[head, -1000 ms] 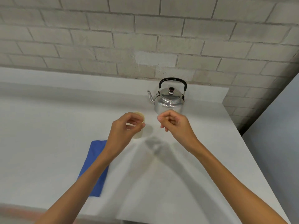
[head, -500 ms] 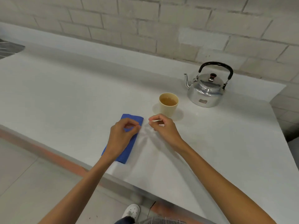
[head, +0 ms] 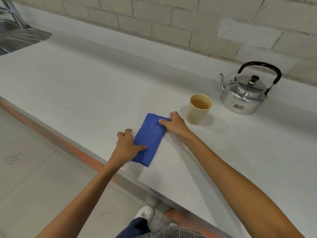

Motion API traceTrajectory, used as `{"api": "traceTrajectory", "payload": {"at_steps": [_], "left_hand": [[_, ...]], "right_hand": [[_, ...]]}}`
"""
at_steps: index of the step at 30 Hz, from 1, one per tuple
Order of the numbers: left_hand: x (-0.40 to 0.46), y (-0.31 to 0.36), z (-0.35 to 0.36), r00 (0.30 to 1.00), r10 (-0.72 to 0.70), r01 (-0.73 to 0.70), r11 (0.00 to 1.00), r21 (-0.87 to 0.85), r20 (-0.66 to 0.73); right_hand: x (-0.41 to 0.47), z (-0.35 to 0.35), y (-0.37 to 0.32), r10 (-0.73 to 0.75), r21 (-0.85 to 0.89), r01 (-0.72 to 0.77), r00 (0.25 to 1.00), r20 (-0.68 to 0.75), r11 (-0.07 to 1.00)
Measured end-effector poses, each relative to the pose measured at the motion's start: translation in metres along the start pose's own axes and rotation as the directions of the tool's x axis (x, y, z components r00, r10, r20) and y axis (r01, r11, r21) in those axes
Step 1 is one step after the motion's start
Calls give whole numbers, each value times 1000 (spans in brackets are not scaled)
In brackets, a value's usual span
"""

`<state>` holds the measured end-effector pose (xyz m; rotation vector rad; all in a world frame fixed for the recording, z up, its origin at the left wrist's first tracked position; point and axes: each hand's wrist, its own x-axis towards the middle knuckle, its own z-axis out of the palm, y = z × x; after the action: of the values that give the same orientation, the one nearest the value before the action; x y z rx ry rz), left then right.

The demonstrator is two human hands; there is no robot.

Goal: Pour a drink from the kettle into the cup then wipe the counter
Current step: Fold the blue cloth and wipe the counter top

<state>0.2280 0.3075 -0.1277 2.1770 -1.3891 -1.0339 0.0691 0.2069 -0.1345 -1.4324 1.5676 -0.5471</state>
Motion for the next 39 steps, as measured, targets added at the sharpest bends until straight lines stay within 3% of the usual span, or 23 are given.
{"api": "traceTrajectory", "payload": {"at_steps": [3,10,17,21,26,30,33,39], "left_hand": [[6,6,-5,995,-31,30,999,14,92],[1,22,10,968,33,-62,992,109,247],[-16,47,54,915,127,-181,977,110,383],[-21,54,67,909,195,-280,941,192,369],[-20,44,62,897,342,-416,867,274,281],[-4,40,51,840,500,-543,784,300,211],[2,38,50,789,532,-615,680,399,309],[4,40,39,711,487,-673,681,288,508]], "right_hand": [[0,3,-4,3,13,-3,999,-54,1000],[-24,-15,20,-69,-1,70,975,-211,998],[-57,-57,60,-2,-23,-6,939,-345,1000],[-66,-61,66,13,-61,-40,921,-390,997],[-76,-23,57,-227,-334,62,848,-480,941],[-76,15,52,-246,-487,34,893,-377,873],[-73,26,56,-228,-535,-7,900,-372,845],[-94,27,75,-265,-582,35,911,-315,812]]}}
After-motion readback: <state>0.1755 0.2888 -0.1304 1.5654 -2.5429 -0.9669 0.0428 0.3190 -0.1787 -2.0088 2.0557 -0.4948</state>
